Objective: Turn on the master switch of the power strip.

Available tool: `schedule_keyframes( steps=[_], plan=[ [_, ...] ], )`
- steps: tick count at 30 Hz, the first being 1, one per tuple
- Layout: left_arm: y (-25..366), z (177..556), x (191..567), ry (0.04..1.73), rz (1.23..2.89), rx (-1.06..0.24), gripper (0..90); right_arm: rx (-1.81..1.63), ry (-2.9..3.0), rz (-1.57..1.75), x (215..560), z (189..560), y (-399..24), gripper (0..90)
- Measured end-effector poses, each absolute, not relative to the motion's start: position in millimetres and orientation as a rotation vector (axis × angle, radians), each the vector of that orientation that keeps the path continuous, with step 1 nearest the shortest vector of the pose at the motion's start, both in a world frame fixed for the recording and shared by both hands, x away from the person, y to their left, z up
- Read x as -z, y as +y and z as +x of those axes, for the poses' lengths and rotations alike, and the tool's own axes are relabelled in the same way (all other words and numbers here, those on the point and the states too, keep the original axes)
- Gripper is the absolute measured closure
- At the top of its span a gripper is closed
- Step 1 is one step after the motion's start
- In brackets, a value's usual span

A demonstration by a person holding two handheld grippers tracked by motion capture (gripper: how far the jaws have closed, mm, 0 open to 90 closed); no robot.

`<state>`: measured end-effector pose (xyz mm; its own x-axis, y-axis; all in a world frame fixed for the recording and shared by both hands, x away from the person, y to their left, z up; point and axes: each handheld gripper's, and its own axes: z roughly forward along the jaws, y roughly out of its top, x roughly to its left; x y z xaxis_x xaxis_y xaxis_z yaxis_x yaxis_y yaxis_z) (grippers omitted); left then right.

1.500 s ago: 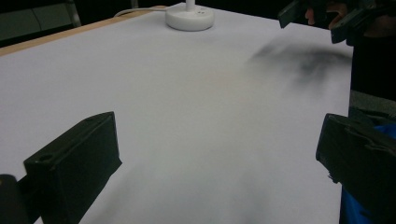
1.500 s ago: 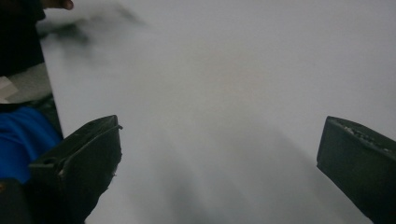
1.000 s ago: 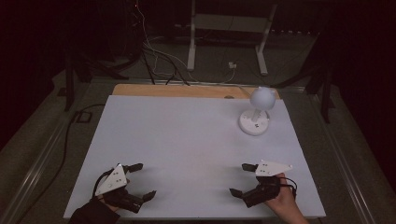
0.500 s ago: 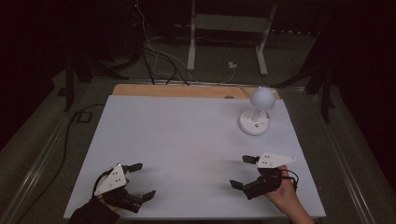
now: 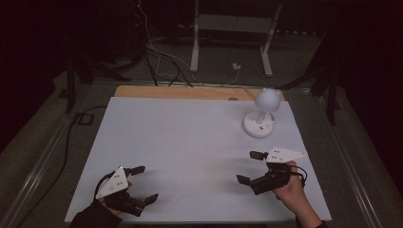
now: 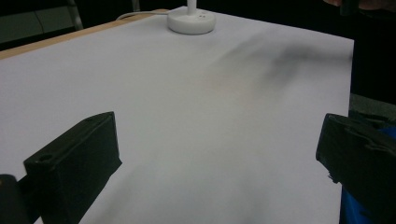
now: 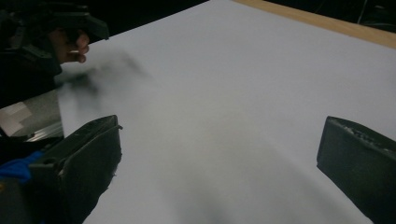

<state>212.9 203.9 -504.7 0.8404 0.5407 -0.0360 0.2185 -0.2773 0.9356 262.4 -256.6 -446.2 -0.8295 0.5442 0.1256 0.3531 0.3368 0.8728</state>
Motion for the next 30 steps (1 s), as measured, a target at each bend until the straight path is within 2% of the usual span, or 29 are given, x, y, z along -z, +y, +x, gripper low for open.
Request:
schedule_keyframes(
  steps=[30],
  plan=[
    [205, 213, 505, 0.574, 1.854, -0.345, 0.0, -1.473, 2.333, 0.897, 433, 298, -277, 0.0]
  ],
)
